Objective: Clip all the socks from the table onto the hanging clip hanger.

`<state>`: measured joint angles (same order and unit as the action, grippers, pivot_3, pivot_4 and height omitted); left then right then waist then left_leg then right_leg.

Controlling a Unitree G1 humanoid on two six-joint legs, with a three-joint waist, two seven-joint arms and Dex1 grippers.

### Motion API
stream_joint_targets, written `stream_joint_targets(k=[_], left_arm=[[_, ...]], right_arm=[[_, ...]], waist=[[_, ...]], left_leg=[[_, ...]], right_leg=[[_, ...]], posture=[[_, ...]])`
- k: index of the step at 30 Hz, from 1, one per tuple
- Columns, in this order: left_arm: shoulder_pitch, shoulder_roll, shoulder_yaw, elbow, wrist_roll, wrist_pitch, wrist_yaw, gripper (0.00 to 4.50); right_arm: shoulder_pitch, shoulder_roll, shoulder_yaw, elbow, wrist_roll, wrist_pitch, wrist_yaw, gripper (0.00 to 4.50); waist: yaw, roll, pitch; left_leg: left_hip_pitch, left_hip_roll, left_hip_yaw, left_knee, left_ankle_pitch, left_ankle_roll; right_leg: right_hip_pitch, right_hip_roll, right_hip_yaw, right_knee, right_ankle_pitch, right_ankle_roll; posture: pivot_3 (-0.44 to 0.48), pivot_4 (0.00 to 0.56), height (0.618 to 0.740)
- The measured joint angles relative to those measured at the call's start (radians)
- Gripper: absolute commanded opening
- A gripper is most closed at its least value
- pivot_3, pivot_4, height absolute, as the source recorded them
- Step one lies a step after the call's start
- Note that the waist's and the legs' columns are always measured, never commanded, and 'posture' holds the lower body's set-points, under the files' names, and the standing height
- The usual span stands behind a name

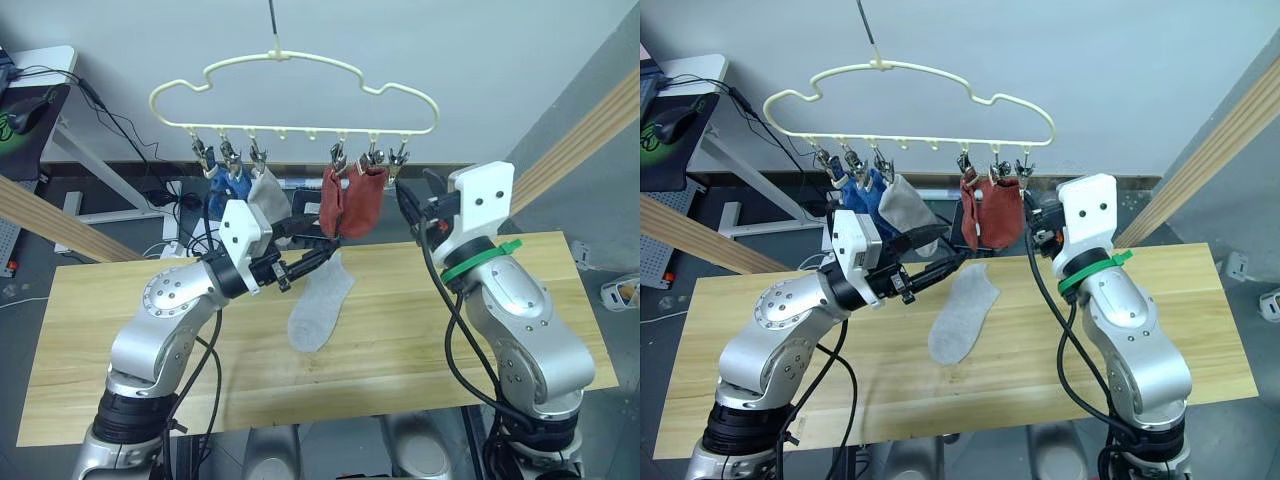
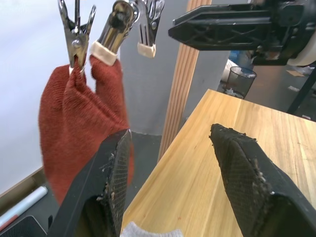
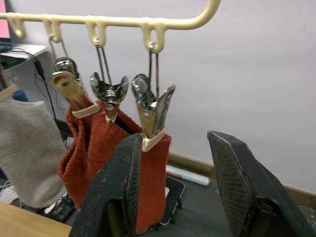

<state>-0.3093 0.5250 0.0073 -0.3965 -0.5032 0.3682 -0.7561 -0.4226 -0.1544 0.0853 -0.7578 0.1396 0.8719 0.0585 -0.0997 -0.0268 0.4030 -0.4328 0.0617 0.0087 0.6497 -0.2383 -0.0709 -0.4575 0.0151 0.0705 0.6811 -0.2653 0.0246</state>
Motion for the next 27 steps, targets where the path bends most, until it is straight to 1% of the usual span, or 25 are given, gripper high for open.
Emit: stream_joint_targets(k=[13,27], left_arm=[[-0.014,0.0,-0.001,0.001,0.0,0.0,-0.002,2.76],[-0.017,0.0,-0.002,0.003,0.001,0.0,-0.002,2.76]], right_arm=[[-0.068,0.073,0.05,0.079,-0.044,-0.01,-0.038,2.18],[-0.094,0.085,0.056,0.145,-0.105,-0.071,-0.043,2.18]], waist=[[0.0,0.0,0.0],[0.0,0.0,0.0]], left_leg=[[0.0,0.0,-0.001,0.002,0.0,0.0],[-0.001,0.0,-0.001,0.005,0.0,0.001]], right_leg=[[0.0,0.0,0.0,0.001,0.0,0.0],[0.0,0.0,0.0,0.004,0.0,0.0]], posture=[[-0.194,0.398,0.74],[-0.191,0.4,0.74]])
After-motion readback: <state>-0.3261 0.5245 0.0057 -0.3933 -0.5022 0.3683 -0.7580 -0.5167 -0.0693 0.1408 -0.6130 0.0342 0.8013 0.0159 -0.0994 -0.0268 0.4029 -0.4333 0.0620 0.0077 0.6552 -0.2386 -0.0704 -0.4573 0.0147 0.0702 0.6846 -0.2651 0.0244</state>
